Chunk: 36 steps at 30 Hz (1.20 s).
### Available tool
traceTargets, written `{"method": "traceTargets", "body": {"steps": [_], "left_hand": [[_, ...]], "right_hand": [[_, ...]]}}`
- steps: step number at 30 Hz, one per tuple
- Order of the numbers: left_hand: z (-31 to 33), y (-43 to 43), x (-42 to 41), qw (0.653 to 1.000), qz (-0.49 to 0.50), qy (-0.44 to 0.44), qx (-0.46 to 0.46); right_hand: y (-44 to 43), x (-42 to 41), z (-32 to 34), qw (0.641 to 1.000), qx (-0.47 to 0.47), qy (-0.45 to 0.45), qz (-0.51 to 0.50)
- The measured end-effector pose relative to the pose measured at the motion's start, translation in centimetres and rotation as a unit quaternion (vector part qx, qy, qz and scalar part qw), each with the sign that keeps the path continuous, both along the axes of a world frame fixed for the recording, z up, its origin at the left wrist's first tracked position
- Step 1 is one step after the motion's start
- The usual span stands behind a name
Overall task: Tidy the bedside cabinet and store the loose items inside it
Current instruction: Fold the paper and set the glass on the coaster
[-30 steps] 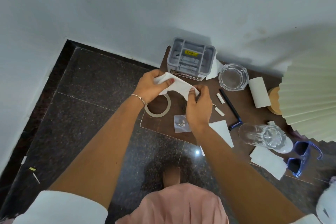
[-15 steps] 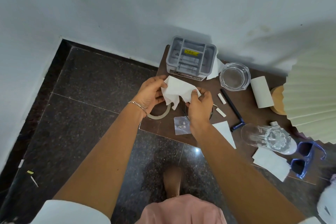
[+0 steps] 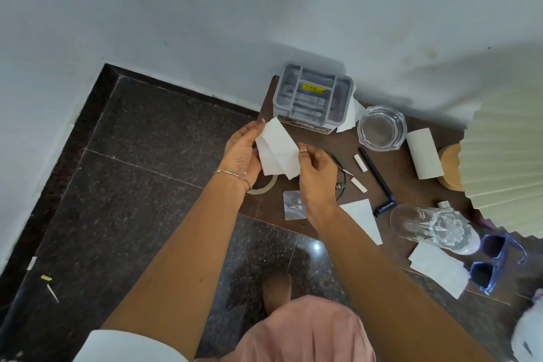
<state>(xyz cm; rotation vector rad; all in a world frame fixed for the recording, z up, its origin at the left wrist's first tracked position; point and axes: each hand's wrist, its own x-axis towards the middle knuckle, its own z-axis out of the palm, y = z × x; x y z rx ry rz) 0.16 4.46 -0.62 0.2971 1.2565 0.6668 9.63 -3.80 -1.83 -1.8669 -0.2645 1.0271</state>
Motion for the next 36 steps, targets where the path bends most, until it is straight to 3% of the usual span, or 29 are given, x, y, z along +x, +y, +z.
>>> {"method": "traceTargets", "body": {"steps": [11, 24, 27, 32, 36], "left_hand": [[0.0, 0.3, 1.1, 0.999, -0.028, -0.014, 0.022], [1.8, 0.3, 1.5, 0.977, -0.077, 0.143, 0.14], [2.1, 0.4, 0.5, 0.979, -0.086, 0.153, 0.106], [2.6, -0.3, -1.0, 0.954, -0.253, 0.156, -0.022], [3.3, -0.3, -0.4, 0.952, -0.251, 0.173, 0.026]], "right_hand": [[0.7, 0.0, 0.5, 0.997, 0.019, 0.038, 0.066], [1.5, 0.0, 1.6, 0.996, 0.015, 0.074, 0.051], [1.5, -0.2, 2.1, 0.995, 0.013, 0.079, 0.065], [1.0, -0.3, 3.3, 0.993, 0.019, 0.095, 0.074], [0.8, 0.8, 3.8, 0.995, 0.029, 0.03, 0.088]]}}
